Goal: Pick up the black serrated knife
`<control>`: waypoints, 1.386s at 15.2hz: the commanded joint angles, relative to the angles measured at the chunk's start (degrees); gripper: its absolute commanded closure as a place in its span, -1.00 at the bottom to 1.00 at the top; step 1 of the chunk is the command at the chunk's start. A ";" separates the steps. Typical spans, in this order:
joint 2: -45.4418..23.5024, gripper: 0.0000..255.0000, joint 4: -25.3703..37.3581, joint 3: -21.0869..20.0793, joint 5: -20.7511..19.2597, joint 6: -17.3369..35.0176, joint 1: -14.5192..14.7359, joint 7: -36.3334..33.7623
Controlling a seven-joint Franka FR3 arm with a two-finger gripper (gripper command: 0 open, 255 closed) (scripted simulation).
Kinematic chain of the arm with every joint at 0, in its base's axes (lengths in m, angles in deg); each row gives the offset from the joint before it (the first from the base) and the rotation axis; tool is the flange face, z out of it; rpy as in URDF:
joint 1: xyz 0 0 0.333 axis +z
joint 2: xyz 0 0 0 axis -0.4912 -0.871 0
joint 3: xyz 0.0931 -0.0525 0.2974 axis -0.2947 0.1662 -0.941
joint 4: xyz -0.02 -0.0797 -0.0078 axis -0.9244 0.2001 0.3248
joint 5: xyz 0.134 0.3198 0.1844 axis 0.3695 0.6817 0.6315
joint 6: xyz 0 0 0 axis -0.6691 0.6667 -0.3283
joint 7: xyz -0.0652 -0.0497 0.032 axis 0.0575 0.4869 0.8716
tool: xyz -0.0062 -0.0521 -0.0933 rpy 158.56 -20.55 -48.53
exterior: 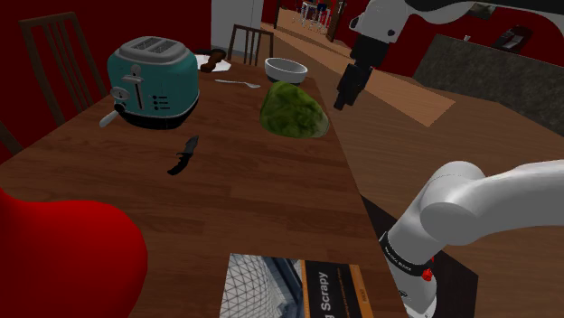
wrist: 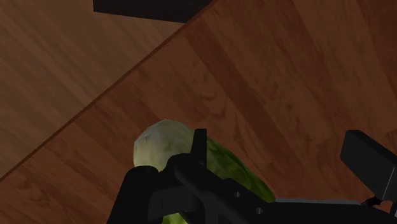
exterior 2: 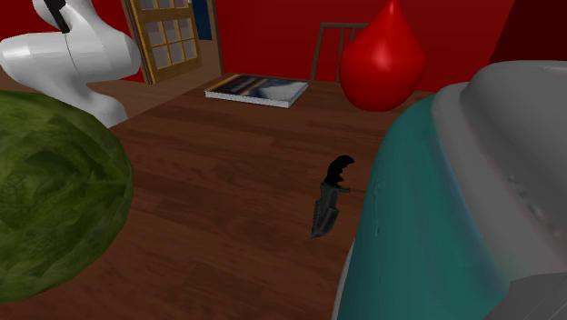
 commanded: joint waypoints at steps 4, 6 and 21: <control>-2.68 -1.00 0.41 -4.67 2.30 2.16 0.56 -6.88; -5.03 -1.00 1.19 -7.70 3.62 3.65 0.85 -11.41; -33.99 -1.00 19.18 -26.99 2.49 12.48 0.27 -46.34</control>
